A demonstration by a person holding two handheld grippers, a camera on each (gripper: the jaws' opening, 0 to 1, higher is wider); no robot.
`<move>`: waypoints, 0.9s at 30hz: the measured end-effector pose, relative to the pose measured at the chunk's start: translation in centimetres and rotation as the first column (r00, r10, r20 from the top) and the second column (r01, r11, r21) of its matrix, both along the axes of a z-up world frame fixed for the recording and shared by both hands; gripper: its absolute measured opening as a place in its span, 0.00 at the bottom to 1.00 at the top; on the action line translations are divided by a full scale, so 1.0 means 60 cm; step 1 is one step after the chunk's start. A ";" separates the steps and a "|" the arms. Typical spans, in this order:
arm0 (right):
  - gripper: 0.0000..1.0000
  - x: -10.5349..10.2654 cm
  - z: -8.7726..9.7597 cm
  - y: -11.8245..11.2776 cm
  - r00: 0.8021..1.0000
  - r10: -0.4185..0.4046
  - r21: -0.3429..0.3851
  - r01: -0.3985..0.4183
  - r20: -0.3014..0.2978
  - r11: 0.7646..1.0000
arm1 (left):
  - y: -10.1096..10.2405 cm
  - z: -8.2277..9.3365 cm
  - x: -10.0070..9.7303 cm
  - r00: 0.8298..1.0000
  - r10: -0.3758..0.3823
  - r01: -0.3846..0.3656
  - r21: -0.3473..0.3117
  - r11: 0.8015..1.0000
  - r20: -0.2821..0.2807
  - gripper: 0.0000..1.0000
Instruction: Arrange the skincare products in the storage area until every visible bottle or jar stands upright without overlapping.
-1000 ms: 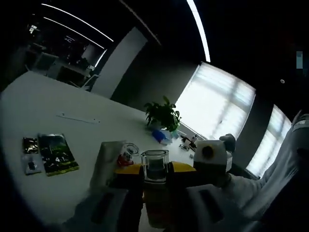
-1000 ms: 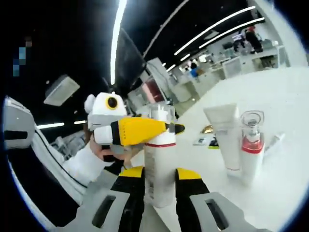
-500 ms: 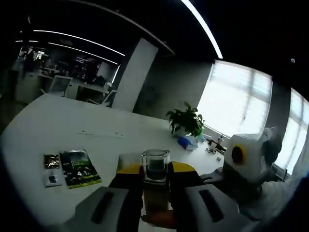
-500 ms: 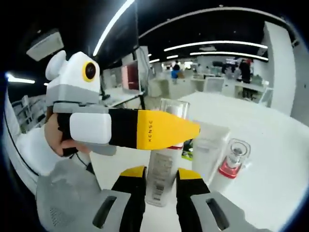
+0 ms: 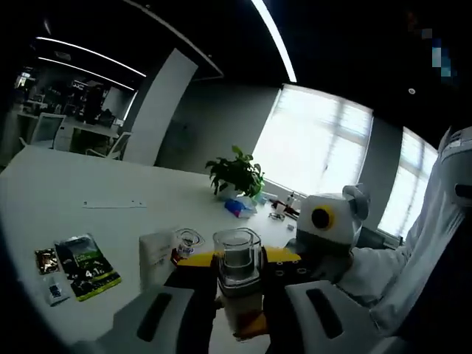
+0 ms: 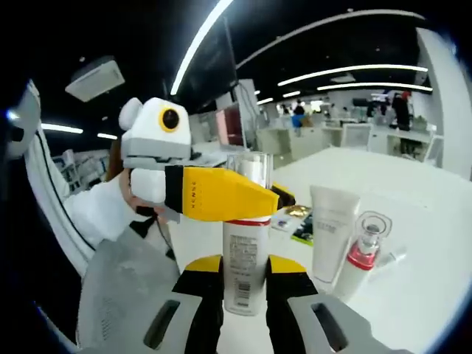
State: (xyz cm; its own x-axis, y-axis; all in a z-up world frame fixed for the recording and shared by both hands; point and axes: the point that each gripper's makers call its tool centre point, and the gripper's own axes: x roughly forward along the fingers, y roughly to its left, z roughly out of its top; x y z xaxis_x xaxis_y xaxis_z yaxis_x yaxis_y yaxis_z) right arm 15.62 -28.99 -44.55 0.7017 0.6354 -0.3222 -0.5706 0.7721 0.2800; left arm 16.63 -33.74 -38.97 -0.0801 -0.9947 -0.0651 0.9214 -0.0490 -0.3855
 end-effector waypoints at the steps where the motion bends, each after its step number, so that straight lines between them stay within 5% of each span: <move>1: 0.14 -0.005 0.007 0.004 1.000 0.023 0.040 -0.023 0.010 0.999 | 0.001 0.006 -0.004 1.000 -0.017 0.017 -0.019 1.000 -0.003 0.19; 2: 0.14 -0.014 0.017 0.011 0.998 0.063 0.118 -0.062 0.003 0.991 | 0.004 0.015 -0.011 0.999 -0.047 0.046 -0.045 0.998 -0.028 0.20; 5: 0.14 -0.031 0.028 0.021 0.990 0.141 0.187 -0.141 0.014 0.972 | 0.008 0.027 -0.025 0.993 -0.107 0.102 -0.087 0.991 -0.056 0.20; 25: 0.14 -0.068 0.041 0.049 0.938 0.336 0.199 -0.346 0.080 0.917 | 0.033 0.032 -0.058 0.965 -0.254 0.243 -0.148 0.959 -0.059 0.24; 27: 0.14 -0.066 0.038 0.049 0.938 0.339 0.200 -0.347 0.075 0.916 | 0.035 0.031 -0.063 0.959 -0.274 0.261 -0.147 0.954 -0.072 0.19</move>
State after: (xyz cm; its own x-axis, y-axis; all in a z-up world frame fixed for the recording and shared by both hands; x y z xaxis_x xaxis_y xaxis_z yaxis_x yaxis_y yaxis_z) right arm 11.66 -26.07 -42.27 0.4382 0.8886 -0.1351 -0.8032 0.4546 0.3848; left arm 12.85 -31.67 -37.09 -0.3435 -0.9350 0.0879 0.8290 -0.3459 -0.4394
